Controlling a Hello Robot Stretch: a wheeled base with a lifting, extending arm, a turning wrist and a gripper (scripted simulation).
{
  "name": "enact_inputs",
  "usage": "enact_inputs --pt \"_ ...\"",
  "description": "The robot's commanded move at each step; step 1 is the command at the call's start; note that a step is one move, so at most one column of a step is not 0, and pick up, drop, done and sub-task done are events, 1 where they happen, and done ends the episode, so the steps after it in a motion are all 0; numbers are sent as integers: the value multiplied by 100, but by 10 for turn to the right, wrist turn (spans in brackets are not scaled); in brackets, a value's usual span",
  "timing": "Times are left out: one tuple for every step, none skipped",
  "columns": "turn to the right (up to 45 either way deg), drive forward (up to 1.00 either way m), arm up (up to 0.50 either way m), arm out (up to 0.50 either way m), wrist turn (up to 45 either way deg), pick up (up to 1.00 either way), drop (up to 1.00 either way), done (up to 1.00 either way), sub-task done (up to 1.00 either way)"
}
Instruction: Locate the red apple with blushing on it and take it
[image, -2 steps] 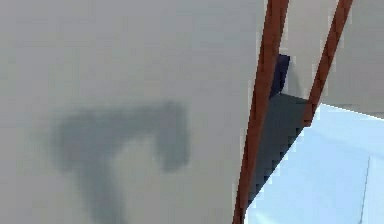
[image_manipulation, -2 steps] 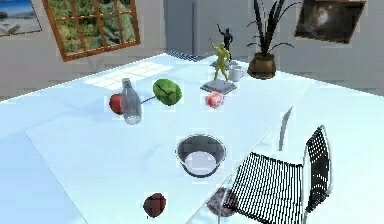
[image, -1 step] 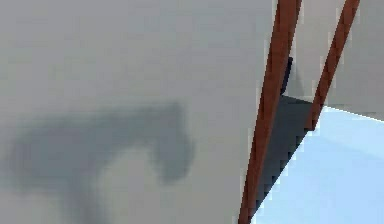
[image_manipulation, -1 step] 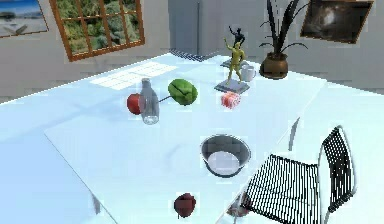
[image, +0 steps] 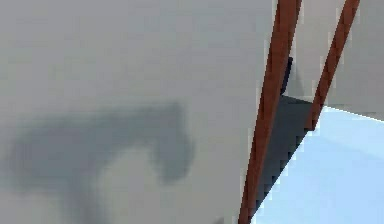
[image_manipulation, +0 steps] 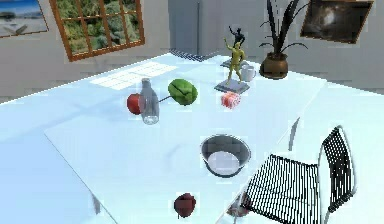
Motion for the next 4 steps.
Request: enact_inputs --pt "0 0 38 0 0 0 0 0 0" --pt "0 0 0 8 0 0 0 0 0" --pt "0 0 0 0 450 0 0 0 0" --pt "0 0 0 0 450 0 0 0 0"
